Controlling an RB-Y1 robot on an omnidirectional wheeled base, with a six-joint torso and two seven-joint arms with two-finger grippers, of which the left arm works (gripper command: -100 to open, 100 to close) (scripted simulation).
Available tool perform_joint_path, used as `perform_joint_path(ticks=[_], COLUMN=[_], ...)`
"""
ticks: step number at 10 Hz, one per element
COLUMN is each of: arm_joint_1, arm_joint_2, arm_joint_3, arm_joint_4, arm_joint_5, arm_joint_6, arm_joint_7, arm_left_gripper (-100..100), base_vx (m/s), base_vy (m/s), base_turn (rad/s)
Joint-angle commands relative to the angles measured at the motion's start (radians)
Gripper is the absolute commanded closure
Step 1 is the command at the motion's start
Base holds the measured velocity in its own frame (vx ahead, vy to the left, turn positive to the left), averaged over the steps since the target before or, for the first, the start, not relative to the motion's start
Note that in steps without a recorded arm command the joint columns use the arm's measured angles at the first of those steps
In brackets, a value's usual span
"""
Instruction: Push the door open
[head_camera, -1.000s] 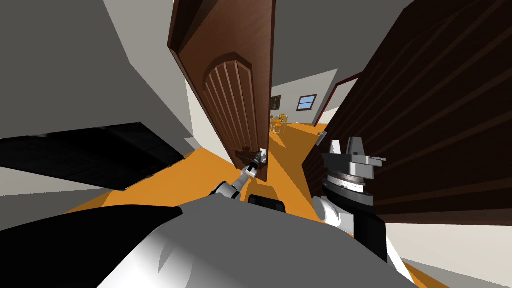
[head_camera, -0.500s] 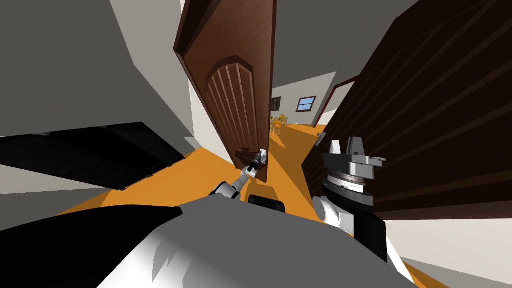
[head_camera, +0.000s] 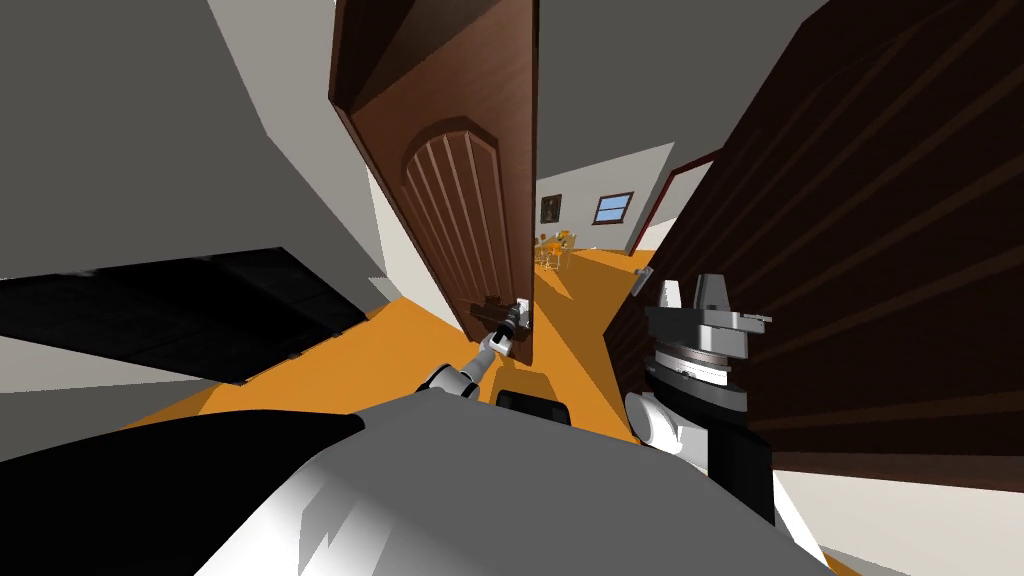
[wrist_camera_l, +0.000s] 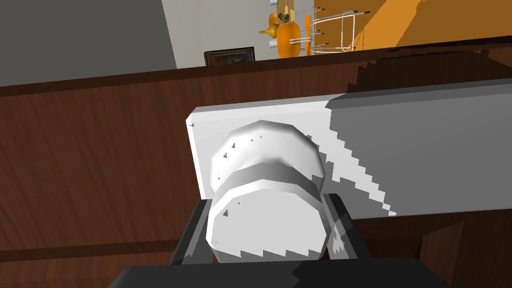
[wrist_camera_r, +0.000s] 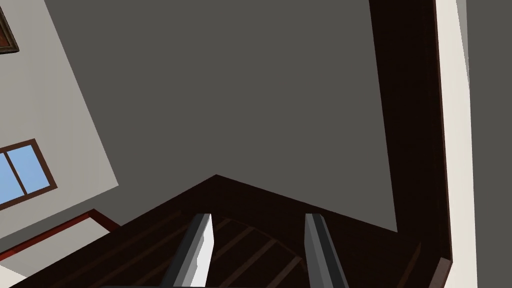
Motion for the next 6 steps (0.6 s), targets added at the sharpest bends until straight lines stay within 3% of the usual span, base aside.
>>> perform_joint_path(ticks=[1, 3, 4, 5, 6], arm_joint_1=[-0.012, -0.012, -0.012, -0.012, -0.012], arm_joint_2=[0.02, 0.026, 0.026, 0.038, 0.038], arm_joint_3=[0.022, 0.034, 0.034, 0.059, 0.059], arm_joint_4=[0.013, 0.036, 0.013, 0.015, 0.015], arm_joint_5=[0.007, 0.01, 0.01, 0.017, 0.017], arm_joint_6=[-0.009, -0.009, -0.009, -0.008, -0.008], arm_joint_7=[-0.004, -0.008, -0.008, -0.017, -0.017], arm_left_gripper=[100, 100, 100, 100, 100], base_vx=[0.141, 0.171, 0.055, 0.147, 0.142], base_vy=[-0.126, -0.122, -0.024, -0.149, -0.132], base_turn=[0.059, 0.055, 0.002, 0.109, 0.116])
